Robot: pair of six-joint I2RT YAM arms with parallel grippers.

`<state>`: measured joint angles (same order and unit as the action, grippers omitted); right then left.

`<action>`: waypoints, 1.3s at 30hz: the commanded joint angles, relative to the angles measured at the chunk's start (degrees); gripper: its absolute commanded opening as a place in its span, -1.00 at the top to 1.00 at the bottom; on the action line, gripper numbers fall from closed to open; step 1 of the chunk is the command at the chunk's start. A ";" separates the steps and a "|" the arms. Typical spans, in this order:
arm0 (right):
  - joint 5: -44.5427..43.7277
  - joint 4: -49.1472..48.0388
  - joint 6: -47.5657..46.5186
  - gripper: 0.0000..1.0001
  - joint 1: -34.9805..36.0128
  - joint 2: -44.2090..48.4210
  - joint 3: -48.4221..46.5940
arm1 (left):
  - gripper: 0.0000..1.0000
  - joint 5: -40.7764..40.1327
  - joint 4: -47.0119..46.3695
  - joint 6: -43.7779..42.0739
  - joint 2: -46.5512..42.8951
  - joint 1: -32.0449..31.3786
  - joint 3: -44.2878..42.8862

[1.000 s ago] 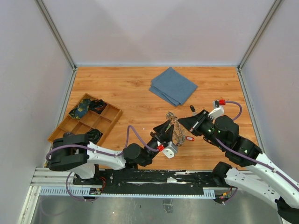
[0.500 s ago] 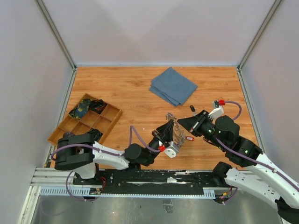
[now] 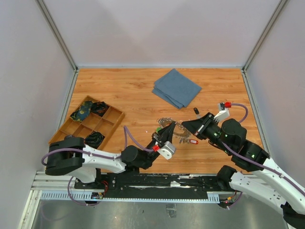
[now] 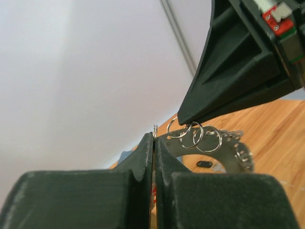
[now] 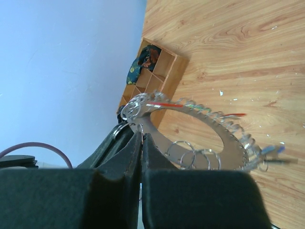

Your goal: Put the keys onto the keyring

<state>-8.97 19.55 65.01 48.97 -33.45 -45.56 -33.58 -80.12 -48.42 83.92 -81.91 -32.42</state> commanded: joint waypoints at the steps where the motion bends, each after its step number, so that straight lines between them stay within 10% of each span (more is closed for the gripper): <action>1: 0.21 -2.14 -3.79 0.98 -0.97 1.18 -2.83 | 0.99 2.20 4.77 8.72 -6.14 -0.44 0.34; 17: 13.82 -3.89 -51.99 0.08 -0.98 7.14 -3.57 | 0.99 25.26 37.22 39.37 -26.98 10.43 0.41; 39: 53.09 -21.50 -78.99 0.48 -0.89 10.61 5.84 | 0.99 57.65 39.37 26.83 -38.79 11.40 5.63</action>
<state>35.97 3.20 -7.03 48.97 -24.34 -42.22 19.46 -36.29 -17.41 46.87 -70.78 -27.51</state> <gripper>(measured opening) 0.277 0.019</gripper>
